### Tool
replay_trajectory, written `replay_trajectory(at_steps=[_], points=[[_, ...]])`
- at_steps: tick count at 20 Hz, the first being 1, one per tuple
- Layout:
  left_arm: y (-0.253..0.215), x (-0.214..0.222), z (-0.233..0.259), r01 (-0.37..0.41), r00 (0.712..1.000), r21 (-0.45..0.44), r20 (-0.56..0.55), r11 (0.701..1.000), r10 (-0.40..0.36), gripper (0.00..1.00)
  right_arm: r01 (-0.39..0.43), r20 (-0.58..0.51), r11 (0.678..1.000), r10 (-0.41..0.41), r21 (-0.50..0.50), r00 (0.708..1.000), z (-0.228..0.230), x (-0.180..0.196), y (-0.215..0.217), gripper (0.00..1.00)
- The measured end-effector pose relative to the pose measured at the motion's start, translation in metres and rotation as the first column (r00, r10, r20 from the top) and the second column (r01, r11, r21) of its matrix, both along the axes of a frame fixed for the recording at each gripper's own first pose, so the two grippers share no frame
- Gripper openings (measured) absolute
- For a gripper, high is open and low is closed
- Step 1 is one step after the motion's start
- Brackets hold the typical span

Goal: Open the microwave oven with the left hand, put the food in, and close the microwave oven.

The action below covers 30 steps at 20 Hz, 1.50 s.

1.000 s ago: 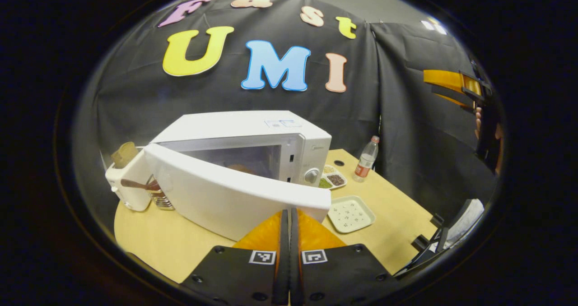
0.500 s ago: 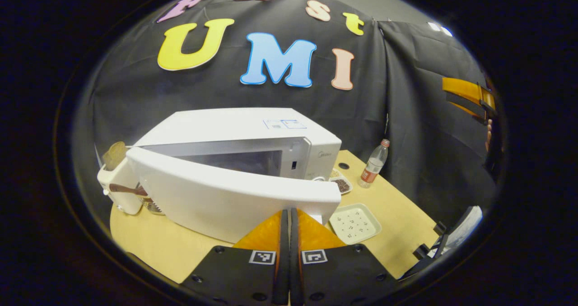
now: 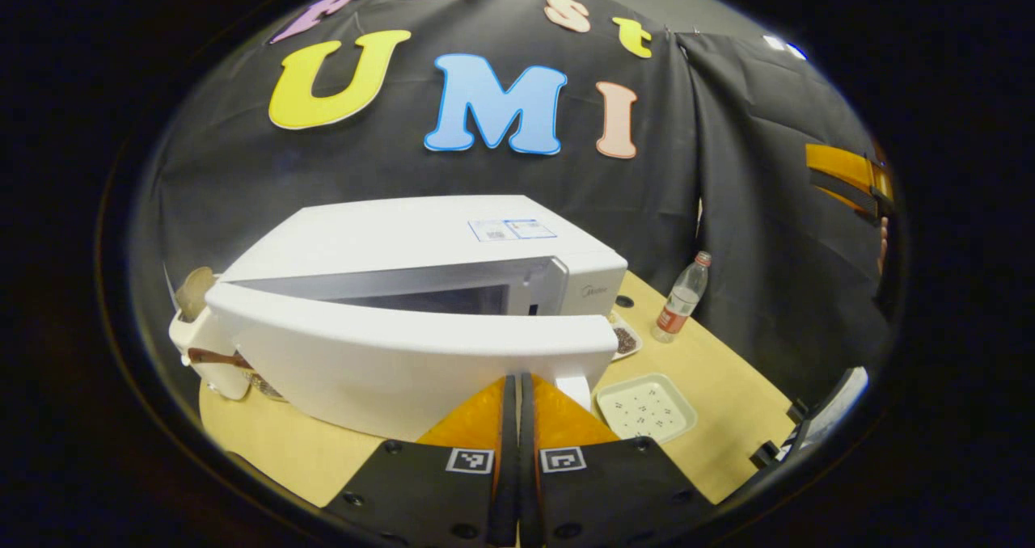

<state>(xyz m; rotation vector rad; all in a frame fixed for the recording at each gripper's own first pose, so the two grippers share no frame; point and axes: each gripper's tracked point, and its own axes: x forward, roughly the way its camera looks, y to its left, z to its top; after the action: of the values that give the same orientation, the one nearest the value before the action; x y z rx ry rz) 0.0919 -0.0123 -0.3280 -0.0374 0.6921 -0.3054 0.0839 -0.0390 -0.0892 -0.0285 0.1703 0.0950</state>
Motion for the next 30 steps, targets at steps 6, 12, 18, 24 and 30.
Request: replay_trajectory(at_steps=[6, 12, 18, 24, 30], points=[[-0.003, 0.026, 0.001, -0.014, 0.999, 0.006, 0.034, 1.0, 0.013, 0.07, 0.011, -0.008, 1.0, -0.011, -0.015, 1.0, -0.004, 0.013, -0.004, 0.97], [0.001, 0.053, -0.007, -0.058, 0.996, 0.02, 0.061, 0.998, 0.057, 0.07, -0.003, -0.028, 0.999, 0.002, -0.038, 1.0, -0.012, 0.024, 0.001, 0.97], [-0.001, 0.062, -0.009, -0.051, 0.993, 0.085, 0.108, 0.995, 0.041, 0.07, -0.015, -0.049, 0.999, 0.013, -0.043, 0.999, -0.022, 0.037, 0.011, 0.97], [0.001, 0.065, -0.01, -0.112, 0.985, 0.101, 0.145, 0.989, 0.097, 0.07, -0.032, -0.063, 0.998, 0.028, -0.061, 0.998, -0.028, 0.049, 0.018, 0.97], [0.007, 0.072, -0.015, -0.127, 0.986, 0.075, 0.118, 0.989, 0.118, 0.07, -0.053, -0.063, 0.997, 0.049, -0.055, 0.997, -0.028, 0.049, 0.03, 0.98]])
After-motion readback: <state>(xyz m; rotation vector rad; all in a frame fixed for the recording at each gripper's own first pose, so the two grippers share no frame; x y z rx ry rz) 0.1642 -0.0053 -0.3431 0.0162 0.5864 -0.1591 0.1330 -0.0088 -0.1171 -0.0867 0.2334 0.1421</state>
